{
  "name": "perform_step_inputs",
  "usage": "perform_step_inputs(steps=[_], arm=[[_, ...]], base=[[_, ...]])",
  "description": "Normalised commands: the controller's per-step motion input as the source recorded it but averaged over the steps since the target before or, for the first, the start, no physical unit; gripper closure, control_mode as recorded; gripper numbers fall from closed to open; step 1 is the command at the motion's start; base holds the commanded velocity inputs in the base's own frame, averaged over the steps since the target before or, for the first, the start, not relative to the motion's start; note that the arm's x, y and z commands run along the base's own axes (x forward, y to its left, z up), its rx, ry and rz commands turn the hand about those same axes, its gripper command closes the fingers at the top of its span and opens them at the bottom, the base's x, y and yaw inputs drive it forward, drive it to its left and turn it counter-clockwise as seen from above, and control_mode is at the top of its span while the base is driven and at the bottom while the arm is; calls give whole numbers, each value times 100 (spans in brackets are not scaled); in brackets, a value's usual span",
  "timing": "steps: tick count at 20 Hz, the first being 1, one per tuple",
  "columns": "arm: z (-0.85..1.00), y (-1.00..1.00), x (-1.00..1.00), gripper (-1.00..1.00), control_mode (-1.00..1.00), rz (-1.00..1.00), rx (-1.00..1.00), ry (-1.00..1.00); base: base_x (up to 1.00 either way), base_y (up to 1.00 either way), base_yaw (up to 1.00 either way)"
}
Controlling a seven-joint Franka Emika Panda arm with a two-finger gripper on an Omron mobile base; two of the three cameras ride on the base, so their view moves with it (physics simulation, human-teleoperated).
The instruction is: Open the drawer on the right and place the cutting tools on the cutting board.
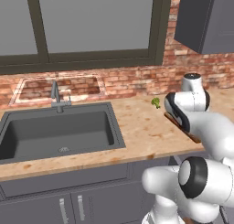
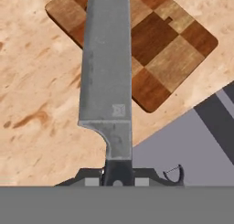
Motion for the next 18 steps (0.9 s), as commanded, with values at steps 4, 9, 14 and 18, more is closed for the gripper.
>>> perform_step_inputs(steps=[4, 9, 14, 18], arm=[[-8, 0, 44, 100, -100, 0, -5, -4], [-15, -12, 26, 100, -100, 0, -6, -7], [-29, -28, 5, 100, -100, 0, -5, -10], [-36, -27, 0, 100, -100, 0, -1, -12]], base=[[0, 0, 0], [0, 0, 0], [0, 0, 0], [0, 0, 0]])
